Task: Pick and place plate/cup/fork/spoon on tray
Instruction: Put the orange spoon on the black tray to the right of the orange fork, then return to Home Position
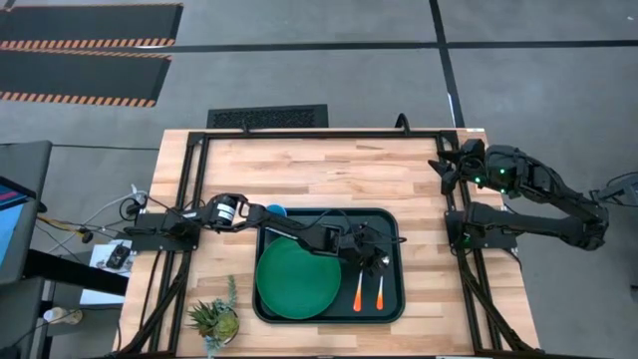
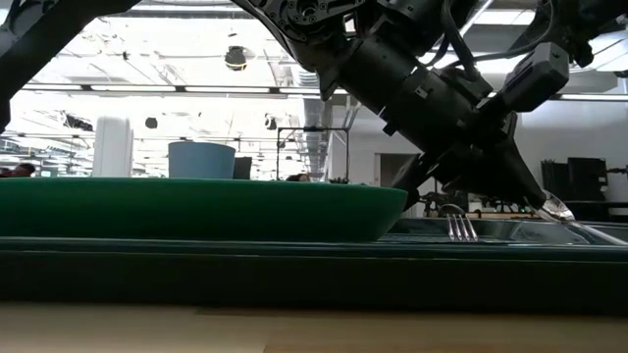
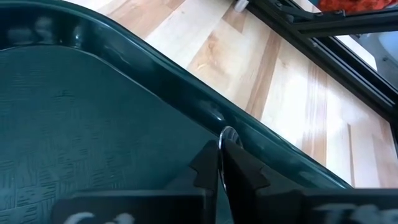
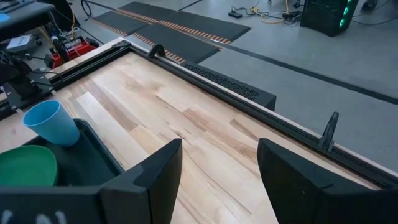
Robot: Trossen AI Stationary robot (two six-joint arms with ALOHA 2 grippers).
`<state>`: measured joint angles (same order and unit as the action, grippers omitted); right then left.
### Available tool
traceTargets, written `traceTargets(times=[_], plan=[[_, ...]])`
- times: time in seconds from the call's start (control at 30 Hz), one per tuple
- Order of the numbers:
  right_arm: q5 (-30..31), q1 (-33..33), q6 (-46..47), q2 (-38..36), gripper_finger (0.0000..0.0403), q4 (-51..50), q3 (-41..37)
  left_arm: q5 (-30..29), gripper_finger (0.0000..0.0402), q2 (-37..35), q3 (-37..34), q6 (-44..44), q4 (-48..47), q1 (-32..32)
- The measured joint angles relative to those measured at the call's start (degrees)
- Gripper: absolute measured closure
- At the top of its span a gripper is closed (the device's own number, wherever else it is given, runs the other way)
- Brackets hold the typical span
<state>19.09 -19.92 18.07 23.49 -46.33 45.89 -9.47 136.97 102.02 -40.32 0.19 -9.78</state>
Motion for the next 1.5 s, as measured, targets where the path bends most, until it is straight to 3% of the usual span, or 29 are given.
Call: traceTargets(times=[0.43,0.83,0.9,1.0,1.13,1.2,1.27,1.37,1.43,1.5], plan=[[0.01,0.0,-0.14,0.0,0.017,-0.01,0.0,-0.46,0.0326,0.0,0.0,-0.01,-0.97,-0.07],[0.57,0.0,-0.26,0.0,0.017,1.15,-0.02,0.27,0.0317,-1.66,0.31,-0.57,-1.71,1.18],[0.57,0.0,-0.59,0.02,0.017,2.01,-0.02,2.77,0.0317,-3.53,1.46,0.74,-2.74,2.2],[0.55,0.0,-1.07,0.02,0.017,1.75,-0.02,8.79,0.0317,-7.34,3.39,7.13,-4.28,3.52],[0.73,-0.06,-3.33,0.02,0.017,1.98,-0.02,13.31,0.0317,-14.98,5.93,23.95,-12.05,4.51],[0.49,-0.04,-2.3,0.01,0.017,1.95,-0.02,9.23,0.0317,-19.92,7.37,29.78,-19.42,4.92],[-0.21,0.19,-2.26,0.02,0.017,2.04,-0.02,1.47,0.0317,-25.1,7.61,33.2,-24.96,5.39],[-4.59,1.14,-4.3,0.02,0.017,5.5,-0.02,-7.55,0.0317,-33.11,7.51,39.29,-32.1,6.38],[-8.05,1.91,-5.24,-0.31,0.017,9.96,-0.02,-6.56,0.0317,-39.64,6.46,41.11,-36.99,7.67],[-9.93,2.8,-6.72,-1.36,0.017,14.24,-0.02,-1.75,0.0317,-47.35,1.89,42.24,-37.11,9.72]])
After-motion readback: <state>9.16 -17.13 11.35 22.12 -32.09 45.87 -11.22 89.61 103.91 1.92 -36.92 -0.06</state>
